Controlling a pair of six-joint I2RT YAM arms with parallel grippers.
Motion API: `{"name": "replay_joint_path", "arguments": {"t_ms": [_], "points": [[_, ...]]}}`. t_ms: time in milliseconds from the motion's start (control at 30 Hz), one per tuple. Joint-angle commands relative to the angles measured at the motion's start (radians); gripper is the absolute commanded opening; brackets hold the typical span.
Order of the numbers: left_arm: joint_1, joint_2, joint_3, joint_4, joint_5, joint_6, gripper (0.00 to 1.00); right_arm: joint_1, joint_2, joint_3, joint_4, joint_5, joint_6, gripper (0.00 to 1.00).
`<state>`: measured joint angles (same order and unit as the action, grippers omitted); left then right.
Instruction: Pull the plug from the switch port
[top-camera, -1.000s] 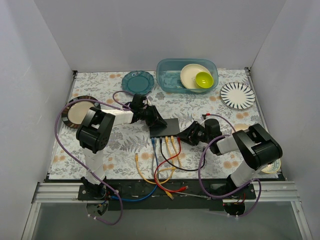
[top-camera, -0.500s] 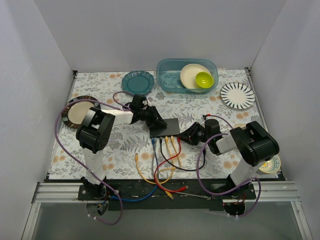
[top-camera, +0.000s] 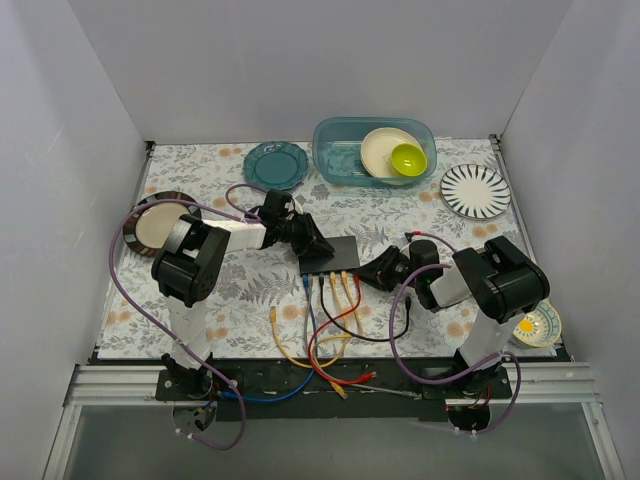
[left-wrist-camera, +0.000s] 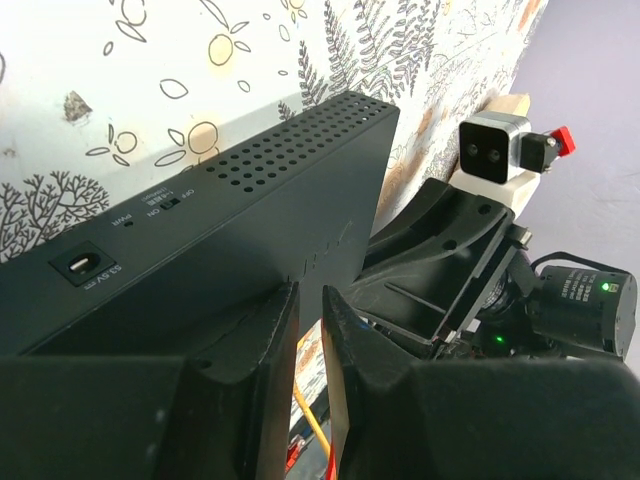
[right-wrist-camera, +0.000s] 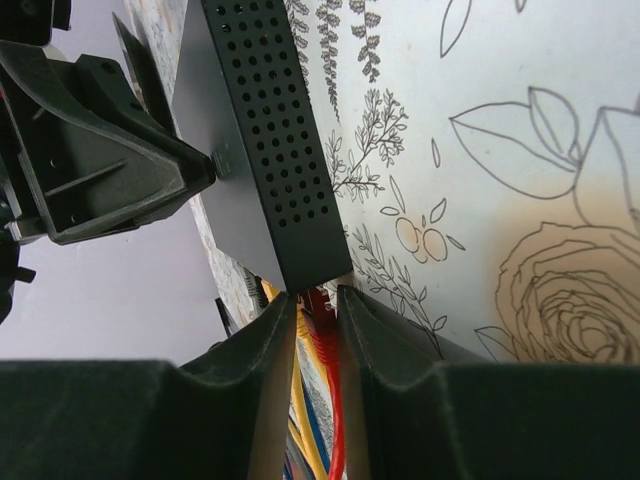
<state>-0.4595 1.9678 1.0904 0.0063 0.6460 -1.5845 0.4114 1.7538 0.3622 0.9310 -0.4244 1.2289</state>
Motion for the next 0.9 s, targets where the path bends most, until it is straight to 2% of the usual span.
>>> {"name": "replay_joint_path", "arguments": {"t_ms": [0, 200, 533, 867], "points": [[-0.002, -0.018, -0.038, -0.072, -0.049, 0.041, 0.17, -0.013, 0.03, -0.015, 0.08, 0.035, 0.052, 0.26], [-0.002, -0.021, -0.047, -0.066, -0.04, 0.04, 0.17, -0.013, 0.049, -0.026, 0.1, 0.01, 0.032, 0.01], [0.001, 0.003, -0.061, -0.017, -0.028, -0.008, 0.17, -0.011, 0.004, 0.04, -0.181, -0.114, -0.23, 0.01], [0.01, 0.017, -0.087, 0.064, -0.005, -0.068, 0.17, -0.01, 0.024, -0.025, -0.117, -0.197, -0.221, 0.01]]}}
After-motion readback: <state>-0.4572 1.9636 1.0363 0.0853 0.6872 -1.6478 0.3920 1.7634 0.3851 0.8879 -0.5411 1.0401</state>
